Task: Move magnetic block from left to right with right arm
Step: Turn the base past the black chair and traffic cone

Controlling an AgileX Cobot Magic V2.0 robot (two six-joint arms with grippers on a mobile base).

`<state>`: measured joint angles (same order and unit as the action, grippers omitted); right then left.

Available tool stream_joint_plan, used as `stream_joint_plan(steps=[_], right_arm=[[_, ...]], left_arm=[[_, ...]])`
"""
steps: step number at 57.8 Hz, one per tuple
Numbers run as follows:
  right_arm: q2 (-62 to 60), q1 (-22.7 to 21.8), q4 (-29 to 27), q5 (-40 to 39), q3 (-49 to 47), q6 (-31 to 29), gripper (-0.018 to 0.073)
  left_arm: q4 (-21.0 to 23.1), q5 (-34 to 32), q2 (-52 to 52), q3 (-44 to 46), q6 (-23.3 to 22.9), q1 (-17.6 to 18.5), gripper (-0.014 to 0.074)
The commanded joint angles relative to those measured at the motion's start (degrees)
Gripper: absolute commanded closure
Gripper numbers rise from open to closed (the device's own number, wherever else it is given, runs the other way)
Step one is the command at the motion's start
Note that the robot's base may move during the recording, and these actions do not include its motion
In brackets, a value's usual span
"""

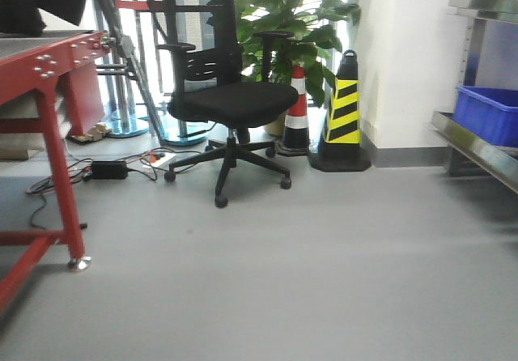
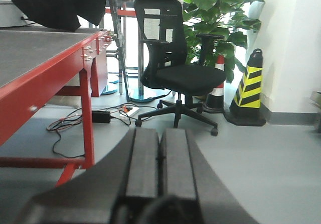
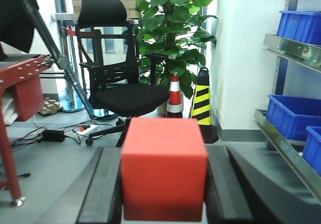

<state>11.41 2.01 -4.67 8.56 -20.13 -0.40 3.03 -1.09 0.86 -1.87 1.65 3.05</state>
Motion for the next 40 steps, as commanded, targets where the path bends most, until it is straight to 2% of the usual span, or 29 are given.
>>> stream_joint_plan(steps=[1,40], right_arm=[[0.58,-0.43,0.25,-5.06,-1.67,-0.65,0.0257],[0.58,-0.43,0.25,-5.06,-1.67,-0.65,0.0257]], left_arm=[[0.27,-5.01,0.57,-0.51,-0.34,-0.01,0.0713],[0.27,-5.01,0.46,-0.51,-0.34,-0.01,0.0713]])
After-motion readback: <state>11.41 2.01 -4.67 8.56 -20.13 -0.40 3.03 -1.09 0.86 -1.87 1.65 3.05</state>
